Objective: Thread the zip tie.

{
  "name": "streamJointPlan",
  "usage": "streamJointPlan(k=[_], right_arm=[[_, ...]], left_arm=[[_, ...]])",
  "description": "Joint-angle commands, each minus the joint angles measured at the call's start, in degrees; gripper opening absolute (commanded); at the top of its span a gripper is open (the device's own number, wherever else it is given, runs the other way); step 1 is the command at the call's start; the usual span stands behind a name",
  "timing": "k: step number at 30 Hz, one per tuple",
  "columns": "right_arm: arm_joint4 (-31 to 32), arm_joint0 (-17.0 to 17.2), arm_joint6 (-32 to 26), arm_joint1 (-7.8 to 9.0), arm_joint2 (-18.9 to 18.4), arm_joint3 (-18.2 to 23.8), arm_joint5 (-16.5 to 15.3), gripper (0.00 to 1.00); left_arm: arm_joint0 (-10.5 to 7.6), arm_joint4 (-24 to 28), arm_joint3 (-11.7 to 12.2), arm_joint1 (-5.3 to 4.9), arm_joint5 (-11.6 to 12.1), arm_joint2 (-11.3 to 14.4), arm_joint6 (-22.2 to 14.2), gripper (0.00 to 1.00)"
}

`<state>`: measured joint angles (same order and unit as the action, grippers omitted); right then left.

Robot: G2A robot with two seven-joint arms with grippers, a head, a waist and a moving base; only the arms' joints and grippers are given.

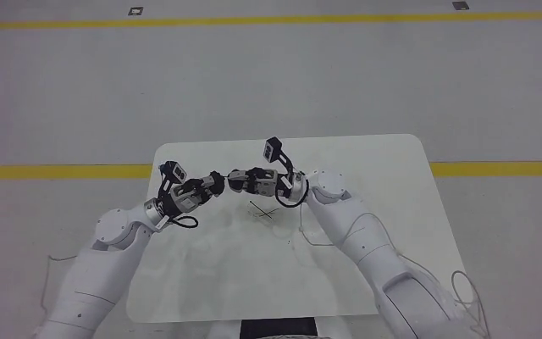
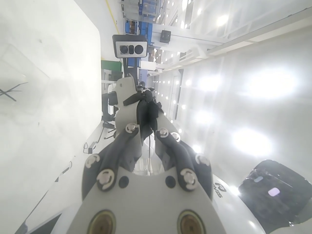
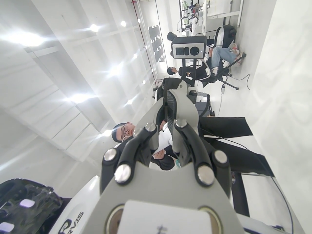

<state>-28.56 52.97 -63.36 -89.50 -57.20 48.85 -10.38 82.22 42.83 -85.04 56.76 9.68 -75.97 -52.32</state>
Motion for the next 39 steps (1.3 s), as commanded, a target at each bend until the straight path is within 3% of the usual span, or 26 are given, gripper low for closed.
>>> streamJointPlan(k=[1, 5, 6, 7, 20, 24, 33, 36, 39], right_arm=[[-0.01, 0.02, 0.00, 0.07, -0.02, 0.13, -0.18, 0.00], [-0.13, 0.11, -0.36, 0.21, 0.04, 0.37, -0.28, 0.00], [-0.22, 0.14, -0.40, 0.24, 0.04, 0.42, -0.22, 0.46], [-0.41, 0.19, -0.39, 0.28, -0.01, 0.48, -0.18, 1.00], [1.95, 1.19, 1.73, 2.14, -3.29, 3.39, -0.98, 1.00], [7.11, 2.29, 2.46, 3.42, -4.80, 5.89, -3.77, 1.00], [7.79, 2.63, 2.78, 3.59, -4.98, 6.16, -3.99, 1.00], [8.16, 2.75, 3.61, 3.64, -5.09, 6.54, -4.14, 1.00], [15.51, 2.78, 6.52, 4.66, -5.90, 8.91, -5.38, 1.00]], left_arm=[[0.05, -0.07, -0.01, 0.00, 0.02, -0.03, 0.10, 0.00], [0.19, -0.08, -0.02, 0.00, 0.11, -0.16, 0.09, 0.00], [0.23, -0.05, -0.03, 0.00, 0.15, -0.20, 0.08, 0.00], [0.29, -0.03, -0.06, -0.01, 0.18, -0.24, 0.06, 0.00], [1.46, 0.56, -0.73, -0.22, 1.06, -1.71, -1.45, 0.00], [1.85, 2.60, -1.32, -0.25, 4.49, -2.77, -4.55, 0.00], [1.86, 2.40, -1.29, -0.25, 4.53, -2.76, -4.27, 0.00], [2.27, 1.05, 0.66, -0.24, 5.81, -2.83, -3.48, 0.00], [3.03, 2.87, 3.54, -0.33, 8.78, -4.12, -5.73, 0.00]])
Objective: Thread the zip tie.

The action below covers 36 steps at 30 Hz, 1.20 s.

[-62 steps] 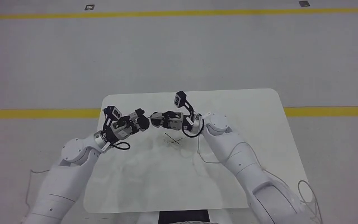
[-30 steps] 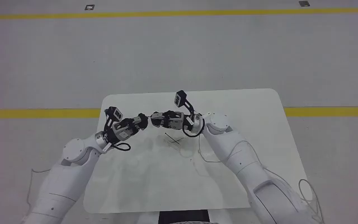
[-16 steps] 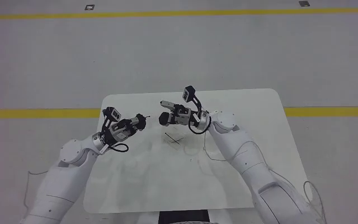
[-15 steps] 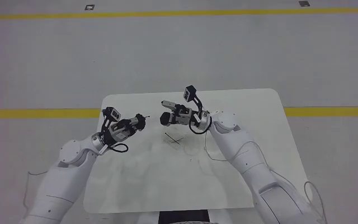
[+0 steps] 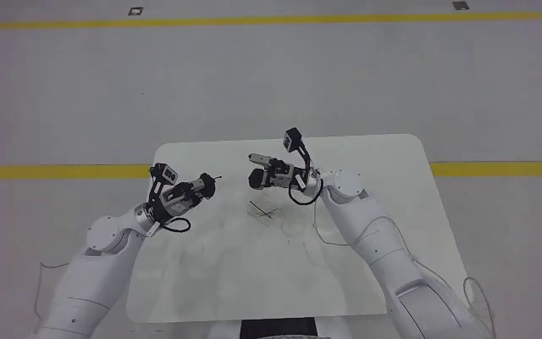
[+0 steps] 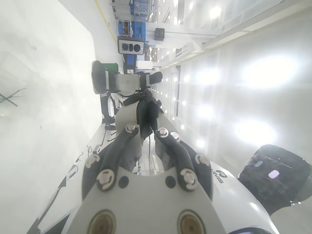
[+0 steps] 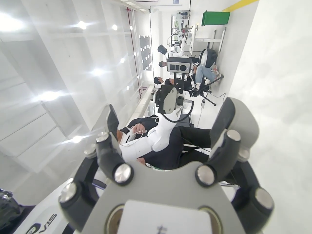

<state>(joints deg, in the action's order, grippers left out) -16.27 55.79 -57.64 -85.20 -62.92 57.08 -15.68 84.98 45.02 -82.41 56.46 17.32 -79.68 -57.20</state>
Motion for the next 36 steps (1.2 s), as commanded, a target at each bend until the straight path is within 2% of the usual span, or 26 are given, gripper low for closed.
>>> streamJointPlan(k=[1, 4, 7, 11, 13, 21, 22, 26, 30, 32, 36], right_arm=[[5.54, -0.05, 1.39, 0.70, -0.46, 1.53, -0.20, 1.00], [11.98, 0.25, 1.90, 1.65, -0.80, 4.17, 0.07, 1.00], [21.82, -0.23, 1.71, 2.51, 0.34, 6.43, 0.28, 1.00], [34.87, -0.52, 2.89, 3.29, 3.02, 8.70, -3.19, 1.00], [36.34, -0.61, 3.56, 3.37, 3.13, 8.95, -3.52, 1.00], [36.34, -0.61, 3.56, 3.37, 3.13, 8.95, -3.52, 1.00], [36.34, -0.61, 3.56, 3.37, 3.13, 8.95, -3.52, 1.00], [44.91, -0.02, 6.67, 3.77, 5.08, 11.32, -3.79, 1.00], [54.27, -0.01, 7.27, 3.84, 8.90, 12.46, -3.51, 1.00], [57.88, -0.47, 8.15, 3.86, 10.19, 12.83, -3.78, 1.00], [58.78, -0.48, 8.65, 3.92, 10.23, 13.03, -3.58, 1.00]], left_arm=[[0.55, 1.59, 1.66, -0.03, 2.04, -0.80, -1.68, 0.00], [0.99, 2.15, 3.06, 0.00, 2.16, -3.08, -5.13, 0.00], [1.20, 3.34, 4.08, 0.58, 2.16, -5.16, -8.18, 0.00], [0.74, 4.26, 5.58, 2.03, 2.16, -7.64, -10.54, 0.00], [0.42, 4.09, 6.03, 2.72, 2.16, -8.76, -10.91, 0.00], [0.42, 4.09, 6.03, 2.72, 2.16, -8.76, -10.91, 0.00], [0.34, 3.34, 5.89, 2.75, 2.16, -8.78, -9.60, 0.00], [0.40, 0.84, 5.71, 2.98, 2.16, -10.24, -7.32, 0.00], [0.36, -0.36, 5.67, 3.90, 2.16, -12.64, -5.91, 0.00], [0.33, -0.79, 5.64, 4.55, 2.16, -13.28, -6.34, 0.00], [0.27, -0.29, 5.42, 4.95, 2.16, -13.61, -7.28, 0.00]])
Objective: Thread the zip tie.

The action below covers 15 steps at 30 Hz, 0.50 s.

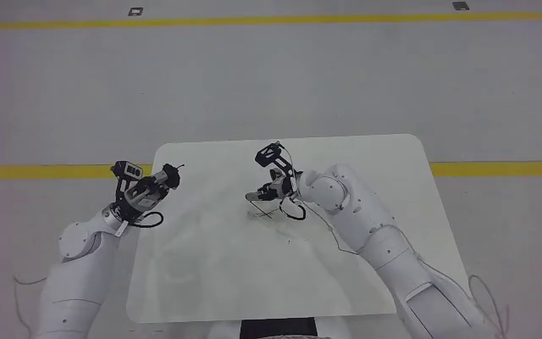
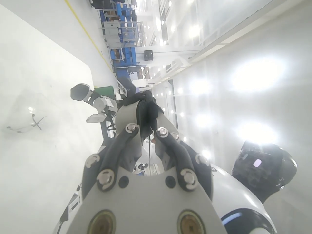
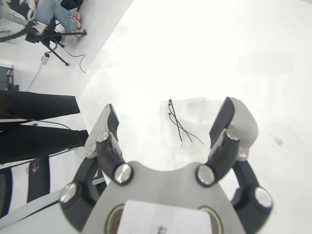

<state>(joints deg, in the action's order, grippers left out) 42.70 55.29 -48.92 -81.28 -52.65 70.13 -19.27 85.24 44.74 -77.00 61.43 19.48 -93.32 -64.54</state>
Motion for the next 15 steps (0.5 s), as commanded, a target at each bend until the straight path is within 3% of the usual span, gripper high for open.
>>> streamJointPlan(k=[1, 4, 7, 11, 15], right_arm=[[-0.19, 0.01, -0.07, 0.00, -0.03, -0.02, 0.01, 1.00], [-0.19, 0.01, -0.07, 0.00, -0.03, -0.02, 0.01, 1.00], [1.72, 0.74, 0.73, -0.20, 2.23, 0.68, -0.21, 1.00], [3.51, -0.25, 2.33, -0.86, 6.04, -1.73, -0.21, 1.00], [3.40, -0.90, 3.10, -1.12, 6.71, -2.90, -0.21, 1.00]], left_arm=[[0.01, -0.01, 0.01, -0.03, 0.00, 0.03, 0.05, 0.00], [0.01, -0.01, 0.01, -0.03, 0.00, 0.03, 0.05, 0.00], [0.01, -0.01, 0.01, -0.03, 0.00, 0.03, 0.05, 0.00], [0.01, -0.01, 0.01, -0.03, 0.00, 0.03, 0.05, 0.00], [0.01, -0.01, 0.01, -0.03, 0.00, 0.03, 0.05, 0.00]])
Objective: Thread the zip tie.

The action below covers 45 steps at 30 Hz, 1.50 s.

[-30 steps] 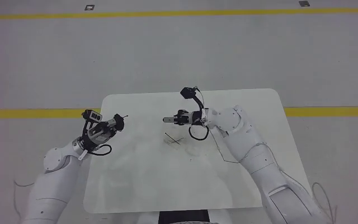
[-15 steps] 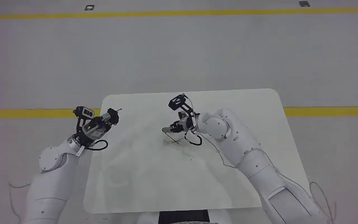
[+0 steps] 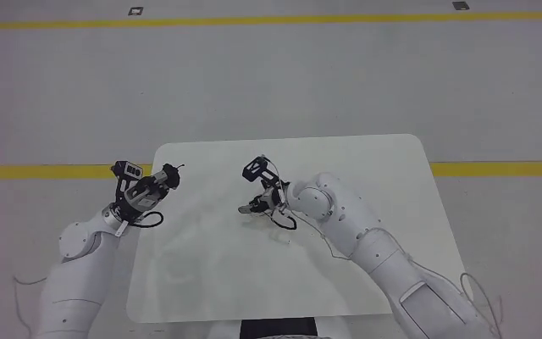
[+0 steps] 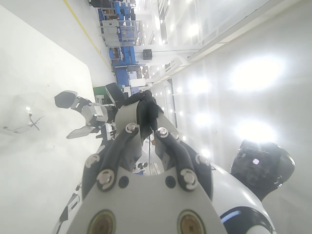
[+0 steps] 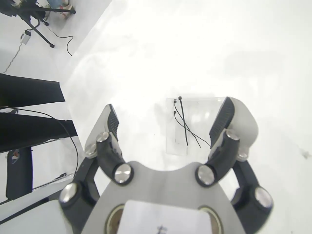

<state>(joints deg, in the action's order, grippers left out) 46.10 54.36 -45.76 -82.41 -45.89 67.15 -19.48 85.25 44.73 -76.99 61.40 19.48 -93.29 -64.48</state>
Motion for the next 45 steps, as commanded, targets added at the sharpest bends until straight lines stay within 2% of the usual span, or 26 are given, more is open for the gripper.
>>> streamJointPlan(k=[1, 5, 11, 12, 14, 23, 29, 34, 37, 45], right_arm=[[0.01, 0.03, -0.07, 0.02, -0.05, 0.08, 0.00, 1.00], [0.33, 0.27, 0.22, 0.03, 0.07, 0.10, 0.10, 1.00], [3.39, -0.61, -1.47, -0.02, 0.84, -0.12, 3.36, 1.00], [3.39, -0.82, -1.81, -0.07, 0.95, -0.34, 3.50, 0.92], [3.36, -1.41, -2.77, -0.23, 1.36, -1.12, 3.63, 0.47], [3.83, -2.64, -3.77, -0.79, 2.86, -3.80, 4.01, 0.16], [4.60, -2.81, -4.53, -0.85, 3.20, -4.27, 4.52, 0.08], [4.84, -2.67, -5.23, -0.94, 3.65, -4.58, 4.68, 0.08], [4.49, -2.64, -5.55, -1.06, 3.88, -4.96, 4.61, 0.10], [4.28, -2.77, -5.23, -1.28, 4.35, -5.33, 3.96, 0.25]], left_arm=[[0.00, 0.00, 0.00, 0.00, 0.00, 0.00, 0.00, 0.00], [0.00, 0.00, 0.00, 0.00, 0.00, 0.00, 0.00, 0.00], [0.00, 0.00, 0.00, 0.00, 0.00, 0.00, 0.00, 0.00], [0.00, 0.00, 0.00, 0.00, 0.00, 0.00, 0.00, 0.00], [0.00, 0.00, 0.00, 0.00, 0.00, 0.00, 0.00, 0.00], [0.00, 0.00, 0.00, 0.00, 0.00, 0.00, 0.00, 0.00], [0.00, 0.00, 0.00, 0.00, 0.00, 0.00, 0.00, 0.00], [0.00, 0.00, 0.00, 0.00, 0.00, 0.00, 0.00, 0.00], [0.00, 0.00, 0.00, 0.00, 0.00, 0.00, 0.00, 0.00], [0.00, 0.00, 0.00, 0.00, 0.00, 0.00, 0.00, 0.00]])
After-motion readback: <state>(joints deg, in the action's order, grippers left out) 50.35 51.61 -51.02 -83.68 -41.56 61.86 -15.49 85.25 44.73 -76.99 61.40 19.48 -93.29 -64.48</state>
